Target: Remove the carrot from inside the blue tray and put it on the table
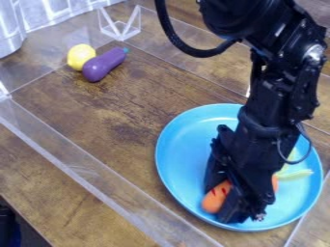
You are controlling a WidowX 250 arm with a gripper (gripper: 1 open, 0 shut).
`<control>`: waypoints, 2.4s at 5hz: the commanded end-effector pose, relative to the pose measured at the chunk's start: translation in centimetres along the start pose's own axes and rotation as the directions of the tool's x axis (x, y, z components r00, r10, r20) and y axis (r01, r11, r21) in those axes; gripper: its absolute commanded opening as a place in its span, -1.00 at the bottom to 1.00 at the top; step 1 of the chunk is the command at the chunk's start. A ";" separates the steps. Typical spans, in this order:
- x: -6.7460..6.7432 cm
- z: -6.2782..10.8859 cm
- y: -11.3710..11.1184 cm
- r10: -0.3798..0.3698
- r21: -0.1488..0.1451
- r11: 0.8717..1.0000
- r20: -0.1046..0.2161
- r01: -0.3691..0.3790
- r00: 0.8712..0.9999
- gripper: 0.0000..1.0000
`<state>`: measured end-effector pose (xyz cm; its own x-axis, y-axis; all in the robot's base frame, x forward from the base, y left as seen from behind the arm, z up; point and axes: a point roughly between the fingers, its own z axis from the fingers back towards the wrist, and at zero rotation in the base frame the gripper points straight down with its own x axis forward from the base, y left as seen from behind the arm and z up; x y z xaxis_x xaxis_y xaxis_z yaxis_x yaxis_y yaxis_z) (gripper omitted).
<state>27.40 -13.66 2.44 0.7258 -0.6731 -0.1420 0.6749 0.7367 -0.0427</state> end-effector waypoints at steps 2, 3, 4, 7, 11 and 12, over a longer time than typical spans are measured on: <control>0.2 1.9 -0.3 -0.035 0.024 0.999 0.044 0.034 0.998 -1.00; 0.1 2.1 -0.2 -0.037 0.029 0.999 0.042 0.036 0.998 -1.00; 0.0 2.3 -0.1 -0.039 0.035 0.999 0.039 0.038 0.998 -1.00; -0.3 2.8 0.3 -0.045 0.049 0.998 0.033 0.044 0.998 -1.00; -0.7 3.5 0.9 -0.053 0.068 0.996 0.023 0.051 0.998 -1.00; -0.7 3.7 1.0 -0.055 0.072 0.996 0.020 0.054 0.998 -1.00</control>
<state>26.82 -12.28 2.97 0.6746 -0.7041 -0.2219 0.7190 0.6947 -0.0184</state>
